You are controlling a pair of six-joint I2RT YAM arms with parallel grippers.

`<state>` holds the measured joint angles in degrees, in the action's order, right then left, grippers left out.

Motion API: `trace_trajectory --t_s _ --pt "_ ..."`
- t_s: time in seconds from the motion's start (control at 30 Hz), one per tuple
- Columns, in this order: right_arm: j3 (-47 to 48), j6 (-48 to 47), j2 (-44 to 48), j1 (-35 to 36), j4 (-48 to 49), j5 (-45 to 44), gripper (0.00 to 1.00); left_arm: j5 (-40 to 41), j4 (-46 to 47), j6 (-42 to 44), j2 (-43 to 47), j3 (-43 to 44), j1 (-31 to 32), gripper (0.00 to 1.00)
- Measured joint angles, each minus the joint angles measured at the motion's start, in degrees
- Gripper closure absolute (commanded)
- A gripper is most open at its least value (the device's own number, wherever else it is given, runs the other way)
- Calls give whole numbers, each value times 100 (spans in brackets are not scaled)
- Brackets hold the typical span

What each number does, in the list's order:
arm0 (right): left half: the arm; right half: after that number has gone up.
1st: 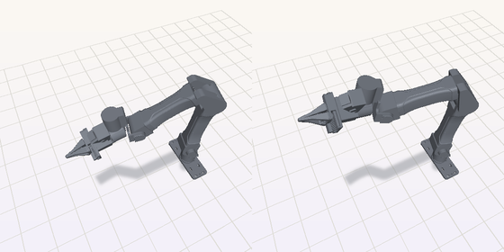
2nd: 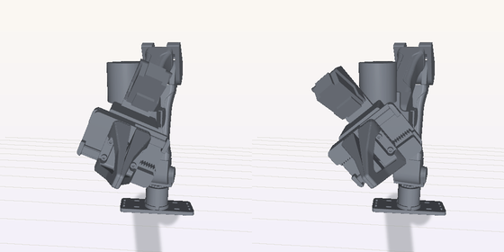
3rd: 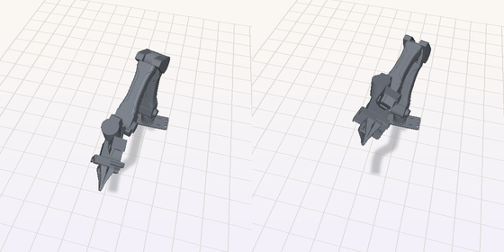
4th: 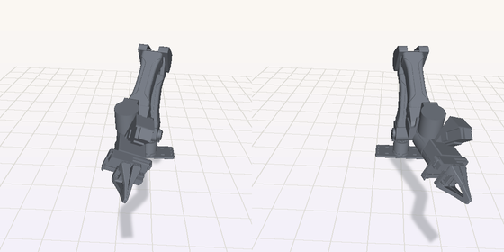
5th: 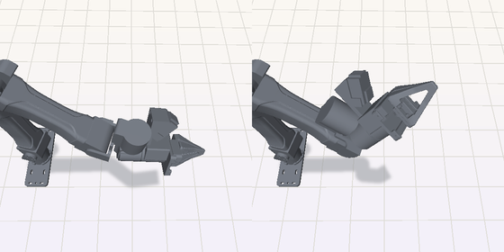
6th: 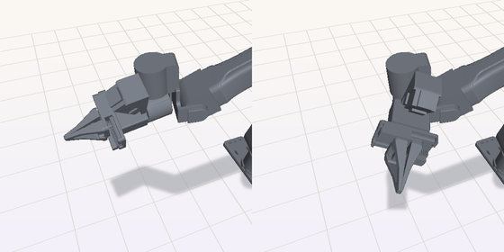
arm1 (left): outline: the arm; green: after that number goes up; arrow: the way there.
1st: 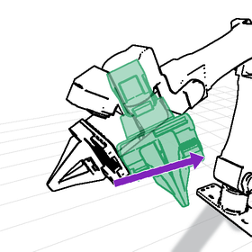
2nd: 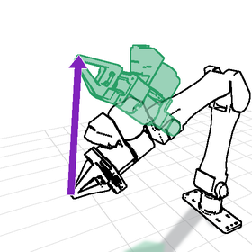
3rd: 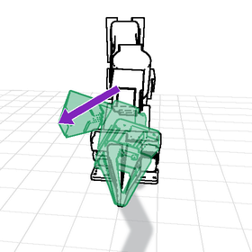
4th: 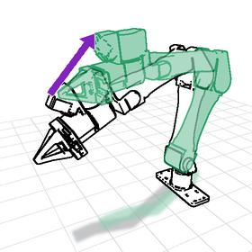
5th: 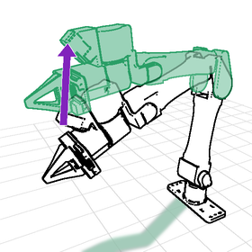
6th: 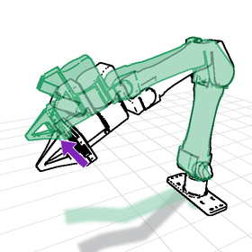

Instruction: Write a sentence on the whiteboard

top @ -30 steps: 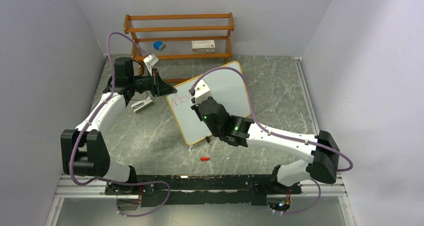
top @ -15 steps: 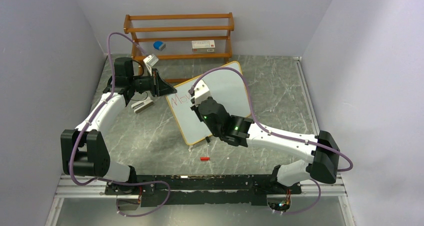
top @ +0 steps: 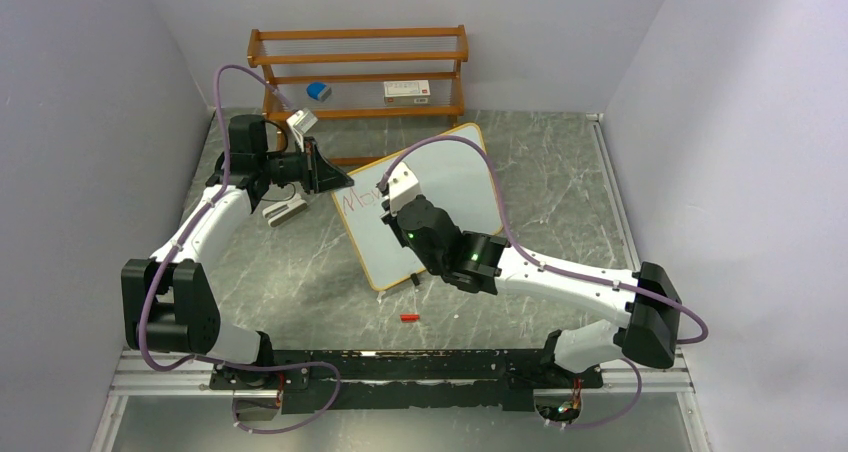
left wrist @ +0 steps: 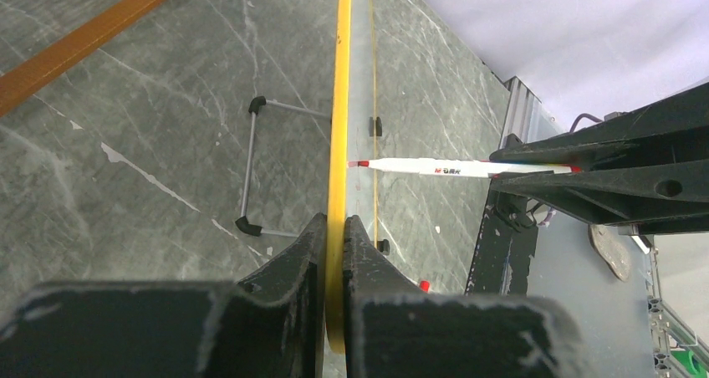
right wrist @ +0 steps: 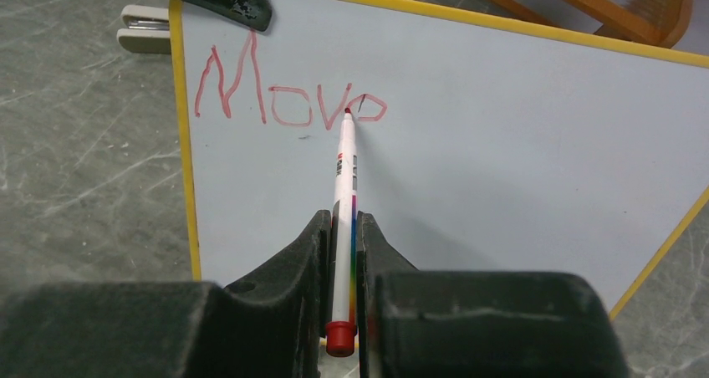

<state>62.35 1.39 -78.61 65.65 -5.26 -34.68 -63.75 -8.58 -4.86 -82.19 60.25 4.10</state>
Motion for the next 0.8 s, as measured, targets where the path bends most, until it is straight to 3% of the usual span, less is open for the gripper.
trace_trajectory --t_s 0.8 --pt "-111 26 96 9 -240 -334 100 -17 -4 15 0 0 0 95"
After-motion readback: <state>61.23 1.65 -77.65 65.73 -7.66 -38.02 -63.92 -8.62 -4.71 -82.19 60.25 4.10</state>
